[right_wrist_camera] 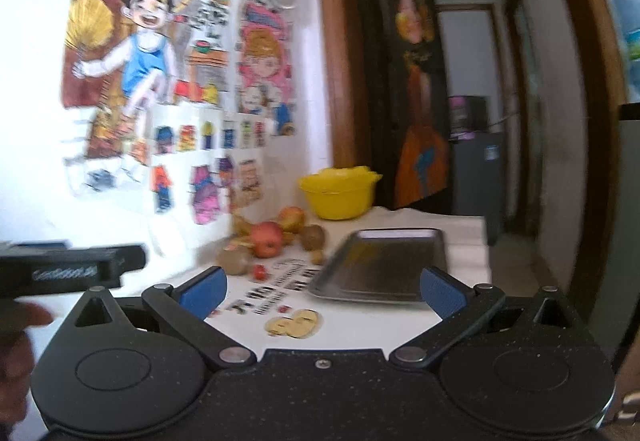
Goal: Organize fruits
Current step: 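Grasp the large stickered kiwi with the left tool while the right tool grasps a cherry tomato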
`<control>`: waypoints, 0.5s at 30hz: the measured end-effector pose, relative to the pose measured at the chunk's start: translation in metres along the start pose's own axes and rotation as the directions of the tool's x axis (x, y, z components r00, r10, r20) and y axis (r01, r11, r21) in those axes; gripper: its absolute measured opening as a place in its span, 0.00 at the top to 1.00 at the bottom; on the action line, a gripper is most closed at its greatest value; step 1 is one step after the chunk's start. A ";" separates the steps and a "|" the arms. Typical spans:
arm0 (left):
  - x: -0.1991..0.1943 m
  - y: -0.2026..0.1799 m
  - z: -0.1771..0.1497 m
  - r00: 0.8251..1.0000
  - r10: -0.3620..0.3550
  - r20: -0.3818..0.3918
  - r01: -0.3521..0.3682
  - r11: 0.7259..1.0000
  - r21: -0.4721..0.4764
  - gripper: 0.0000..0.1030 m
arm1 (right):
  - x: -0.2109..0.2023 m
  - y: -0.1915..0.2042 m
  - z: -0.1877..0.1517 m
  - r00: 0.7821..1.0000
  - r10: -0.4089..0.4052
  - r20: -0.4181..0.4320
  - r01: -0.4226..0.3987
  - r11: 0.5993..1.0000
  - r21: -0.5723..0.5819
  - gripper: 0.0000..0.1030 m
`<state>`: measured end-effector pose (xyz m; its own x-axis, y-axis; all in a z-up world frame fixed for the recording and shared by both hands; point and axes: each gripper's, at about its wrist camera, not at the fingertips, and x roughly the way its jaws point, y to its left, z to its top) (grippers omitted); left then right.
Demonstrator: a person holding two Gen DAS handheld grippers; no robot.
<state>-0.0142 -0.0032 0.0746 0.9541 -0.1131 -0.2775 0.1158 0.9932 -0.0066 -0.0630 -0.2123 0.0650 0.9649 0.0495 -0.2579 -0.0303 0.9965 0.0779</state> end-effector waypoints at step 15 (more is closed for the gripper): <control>0.018 0.009 0.142 0.995 0.018 0.096 -0.024 0.997 0.066 0.00 | 0.021 -0.021 0.240 0.969 0.240 -0.059 -0.242 0.970 -0.023 0.00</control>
<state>0.0433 0.0000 0.2058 0.9781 -0.0973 -0.1839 0.1107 0.9918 0.0641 0.0201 -0.2485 0.2892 0.9123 0.2912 -0.2879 -0.2687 0.9563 0.1155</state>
